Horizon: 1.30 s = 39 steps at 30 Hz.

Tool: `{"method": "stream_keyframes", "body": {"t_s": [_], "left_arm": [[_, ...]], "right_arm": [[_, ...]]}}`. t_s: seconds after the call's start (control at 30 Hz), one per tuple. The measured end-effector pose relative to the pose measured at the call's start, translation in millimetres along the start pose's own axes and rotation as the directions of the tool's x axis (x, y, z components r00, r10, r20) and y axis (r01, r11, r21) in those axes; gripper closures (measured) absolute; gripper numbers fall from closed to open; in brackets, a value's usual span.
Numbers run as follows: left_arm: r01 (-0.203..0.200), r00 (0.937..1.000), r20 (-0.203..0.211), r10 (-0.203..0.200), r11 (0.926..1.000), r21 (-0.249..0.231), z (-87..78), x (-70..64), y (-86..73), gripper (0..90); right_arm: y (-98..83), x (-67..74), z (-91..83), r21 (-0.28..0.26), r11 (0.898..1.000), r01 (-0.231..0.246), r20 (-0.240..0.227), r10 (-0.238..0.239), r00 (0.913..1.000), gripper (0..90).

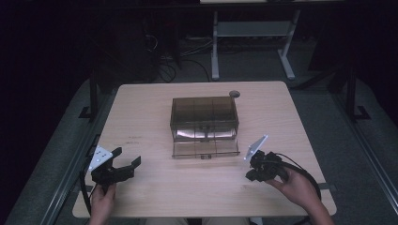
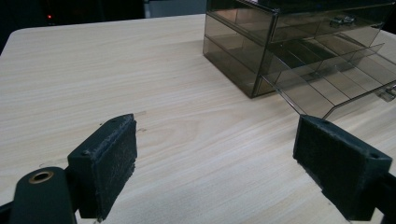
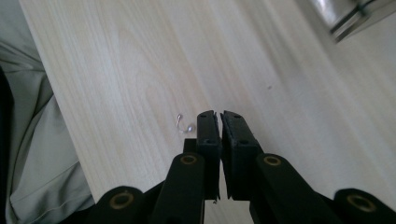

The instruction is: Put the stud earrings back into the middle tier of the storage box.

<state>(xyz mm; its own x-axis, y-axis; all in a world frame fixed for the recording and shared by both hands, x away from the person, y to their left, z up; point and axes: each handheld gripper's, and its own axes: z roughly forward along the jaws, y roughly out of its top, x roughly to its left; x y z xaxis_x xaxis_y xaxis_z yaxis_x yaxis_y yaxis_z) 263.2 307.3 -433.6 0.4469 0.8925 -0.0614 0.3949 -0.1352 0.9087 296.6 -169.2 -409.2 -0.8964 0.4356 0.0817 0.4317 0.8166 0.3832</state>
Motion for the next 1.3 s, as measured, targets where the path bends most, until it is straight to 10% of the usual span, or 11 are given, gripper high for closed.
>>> {"method": "stream_keyframes", "body": {"t_s": [1.3], "left_arm": [[0.014,0.9999,0.004,-0.014,0.9999,-0.006,0.6,0.3,-0.1,13.0]], "right_arm": [[84.8,-60.1,2.7,-0.024,1.000,-0.004,0.023,0.005,0.9997,85.5]]}}
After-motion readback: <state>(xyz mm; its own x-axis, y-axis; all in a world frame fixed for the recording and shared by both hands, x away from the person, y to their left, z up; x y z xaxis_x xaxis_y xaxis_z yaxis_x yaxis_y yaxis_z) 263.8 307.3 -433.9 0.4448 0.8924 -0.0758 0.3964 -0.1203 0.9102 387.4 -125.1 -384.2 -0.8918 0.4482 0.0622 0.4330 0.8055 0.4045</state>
